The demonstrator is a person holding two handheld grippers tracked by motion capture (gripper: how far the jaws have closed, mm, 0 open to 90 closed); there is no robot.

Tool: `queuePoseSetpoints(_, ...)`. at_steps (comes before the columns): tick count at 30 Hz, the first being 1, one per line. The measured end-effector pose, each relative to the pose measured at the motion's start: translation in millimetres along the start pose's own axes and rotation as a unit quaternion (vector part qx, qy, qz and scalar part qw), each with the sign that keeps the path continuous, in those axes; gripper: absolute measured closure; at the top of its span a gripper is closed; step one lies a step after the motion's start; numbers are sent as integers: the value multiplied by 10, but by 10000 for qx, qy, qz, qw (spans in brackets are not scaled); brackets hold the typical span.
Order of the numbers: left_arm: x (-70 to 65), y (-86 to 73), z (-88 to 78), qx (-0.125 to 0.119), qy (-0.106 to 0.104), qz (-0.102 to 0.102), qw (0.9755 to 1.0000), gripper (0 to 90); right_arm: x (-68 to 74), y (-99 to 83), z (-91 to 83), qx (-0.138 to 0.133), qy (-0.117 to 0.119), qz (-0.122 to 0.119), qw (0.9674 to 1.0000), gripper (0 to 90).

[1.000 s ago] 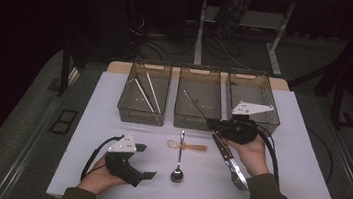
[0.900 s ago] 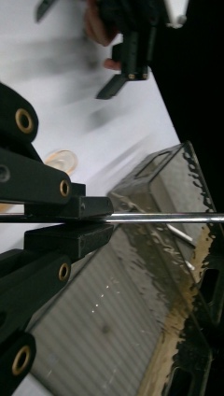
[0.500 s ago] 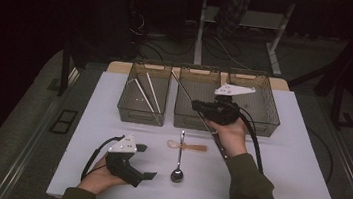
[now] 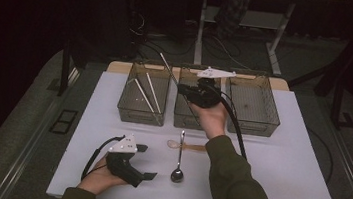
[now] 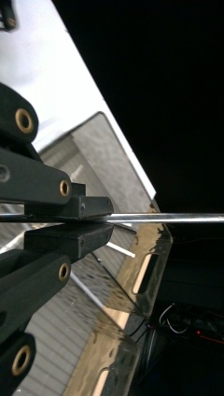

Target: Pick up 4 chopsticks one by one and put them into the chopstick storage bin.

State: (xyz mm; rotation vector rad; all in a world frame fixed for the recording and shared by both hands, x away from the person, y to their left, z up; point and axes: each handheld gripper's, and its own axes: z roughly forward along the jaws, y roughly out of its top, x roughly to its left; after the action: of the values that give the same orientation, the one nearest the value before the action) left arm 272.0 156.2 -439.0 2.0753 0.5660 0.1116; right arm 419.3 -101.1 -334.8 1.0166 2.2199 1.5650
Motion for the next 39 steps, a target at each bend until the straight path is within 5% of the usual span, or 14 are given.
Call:
queuePoseSetpoints(19,9,3,-17,-114,-49,-50,9999,9,143,318,784,-65,-180,129,9997,853)
queuePoseSetpoints(30,17,3,-22,-115,-93,-60,9999,9,280,278,1164,-54,-1,250,9997,853)
queuePoseSetpoints(39,21,4,-14,-107,-109,-60,9999,9,270,50,1308,358,-263,246,9987,851)
